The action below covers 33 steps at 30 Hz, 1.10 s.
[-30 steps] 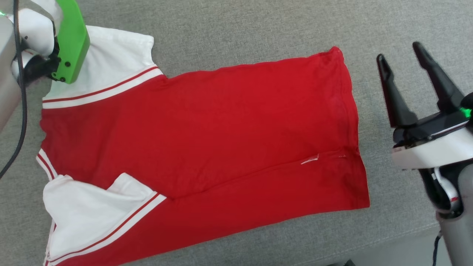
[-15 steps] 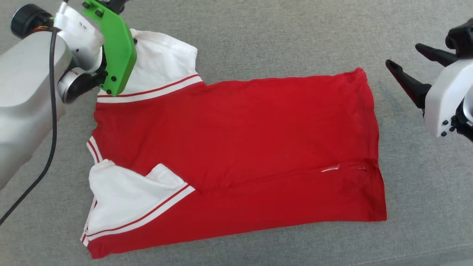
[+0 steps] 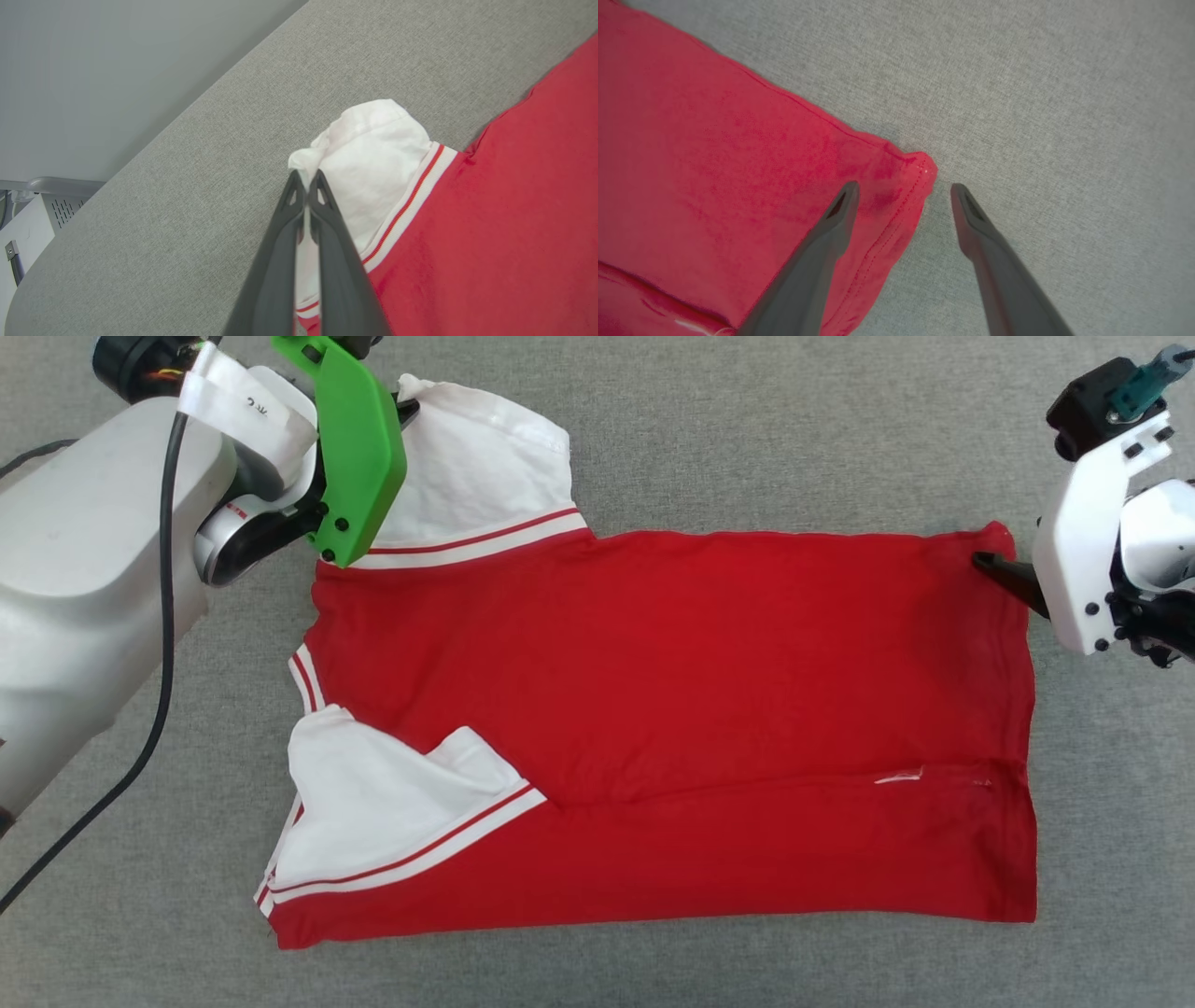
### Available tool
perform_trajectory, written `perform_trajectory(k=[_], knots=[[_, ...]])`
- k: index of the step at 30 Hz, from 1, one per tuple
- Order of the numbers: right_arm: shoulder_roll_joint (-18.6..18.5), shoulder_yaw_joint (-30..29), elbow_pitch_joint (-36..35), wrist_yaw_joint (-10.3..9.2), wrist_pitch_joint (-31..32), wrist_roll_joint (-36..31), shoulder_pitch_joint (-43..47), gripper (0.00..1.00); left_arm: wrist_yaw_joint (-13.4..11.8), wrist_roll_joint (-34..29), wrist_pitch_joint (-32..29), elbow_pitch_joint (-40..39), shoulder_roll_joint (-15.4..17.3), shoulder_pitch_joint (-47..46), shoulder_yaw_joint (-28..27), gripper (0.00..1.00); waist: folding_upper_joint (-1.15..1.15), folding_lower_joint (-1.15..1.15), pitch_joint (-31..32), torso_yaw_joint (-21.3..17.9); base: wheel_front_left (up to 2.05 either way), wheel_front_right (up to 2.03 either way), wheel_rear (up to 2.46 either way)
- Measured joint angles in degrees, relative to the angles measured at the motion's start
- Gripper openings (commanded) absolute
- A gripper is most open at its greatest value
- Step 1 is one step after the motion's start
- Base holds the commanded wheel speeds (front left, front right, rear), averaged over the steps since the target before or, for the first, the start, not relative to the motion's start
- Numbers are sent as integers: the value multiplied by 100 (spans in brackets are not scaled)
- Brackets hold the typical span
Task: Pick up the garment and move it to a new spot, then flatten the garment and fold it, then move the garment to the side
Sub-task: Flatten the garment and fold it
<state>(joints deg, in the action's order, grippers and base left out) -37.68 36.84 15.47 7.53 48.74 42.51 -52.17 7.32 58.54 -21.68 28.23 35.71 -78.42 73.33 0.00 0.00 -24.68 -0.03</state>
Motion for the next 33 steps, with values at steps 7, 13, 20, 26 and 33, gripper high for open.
perform_trajectory(k=[7, 13, 20, 26, 33], knots=[[194, 613, 778, -1, -282, -298, -168, 100, 0, -53, 75, -53, -14, -87, 9, 0, 0, 0, -199, 96, 0, 0, 0], [315, 814, 1234, -7, -595, -98, -325, 100, 0, -96, 127, -52, -5, -123, 9, 0, 0, 0, -255, 123, 0, 0, 0], [313, 1081, 1451, -5, -1088, 199, -389, 0, 0, -108, 205, 10, 35, -49, 11, 0, 0, 0, -105, 85, 0, 0, 0], [344, 1205, 1536, 0, -1757, 344, -338, 0, 0, -97, 316, -24, 133, 179, 14, 0, 0, 0, 191, 34, 0, 0, 0], [240, 1348, 1459, 0, -2379, 589, -124, 0, 0, 30, 457, -257, 393, 639, 13, 0, 0, 0, 639, 3, 0, 0, 0]])
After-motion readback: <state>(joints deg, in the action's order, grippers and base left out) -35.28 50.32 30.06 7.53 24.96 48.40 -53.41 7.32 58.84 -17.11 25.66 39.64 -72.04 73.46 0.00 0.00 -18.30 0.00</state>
